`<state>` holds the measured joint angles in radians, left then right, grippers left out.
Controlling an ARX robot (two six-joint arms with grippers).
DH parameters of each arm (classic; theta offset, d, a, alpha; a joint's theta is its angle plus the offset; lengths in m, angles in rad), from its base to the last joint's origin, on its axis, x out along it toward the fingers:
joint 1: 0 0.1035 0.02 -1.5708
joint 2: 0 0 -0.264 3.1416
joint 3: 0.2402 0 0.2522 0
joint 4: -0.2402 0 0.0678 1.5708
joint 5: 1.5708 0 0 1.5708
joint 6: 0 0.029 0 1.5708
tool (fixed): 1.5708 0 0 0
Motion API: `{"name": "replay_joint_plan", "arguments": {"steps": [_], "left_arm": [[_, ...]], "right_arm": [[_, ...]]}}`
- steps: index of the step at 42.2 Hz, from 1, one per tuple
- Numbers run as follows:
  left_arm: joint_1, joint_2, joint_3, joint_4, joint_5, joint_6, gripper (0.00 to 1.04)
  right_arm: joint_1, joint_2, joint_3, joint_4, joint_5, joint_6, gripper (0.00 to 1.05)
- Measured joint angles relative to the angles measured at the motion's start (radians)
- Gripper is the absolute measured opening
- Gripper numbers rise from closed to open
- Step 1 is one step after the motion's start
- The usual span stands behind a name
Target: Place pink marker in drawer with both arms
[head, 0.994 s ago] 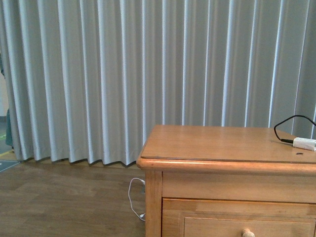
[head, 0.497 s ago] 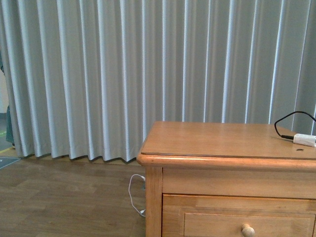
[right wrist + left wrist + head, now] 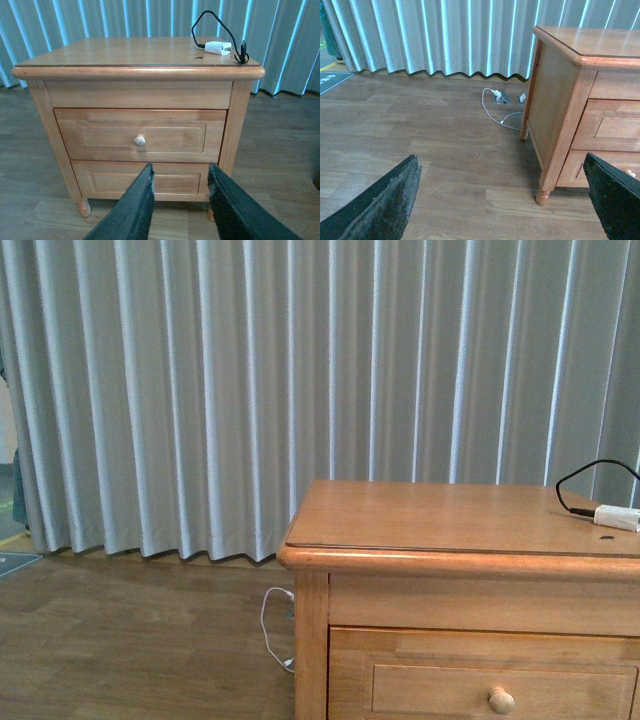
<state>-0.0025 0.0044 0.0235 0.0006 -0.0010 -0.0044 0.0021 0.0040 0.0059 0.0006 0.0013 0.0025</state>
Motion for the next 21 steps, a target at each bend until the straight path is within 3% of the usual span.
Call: {"name": "replay_joint_plan", "arguments": {"steps": [7,15,21], "left_arm": [[0.000,0.000,0.000,0.000,0.000,0.000,0.99],[0.000,0.000,0.000,0.000,0.000,0.000,0.99],[0.000,0.000,0.000,0.000,0.000,0.000,0.99]], "right_arm": [[0.000,0.000,0.000,0.000,0.000,0.000,0.58],[0.000,0.000,0.000,0.000,0.000,0.001,0.97],[0.000,0.000,0.000,0.000,0.000,0.000,0.96]]}}
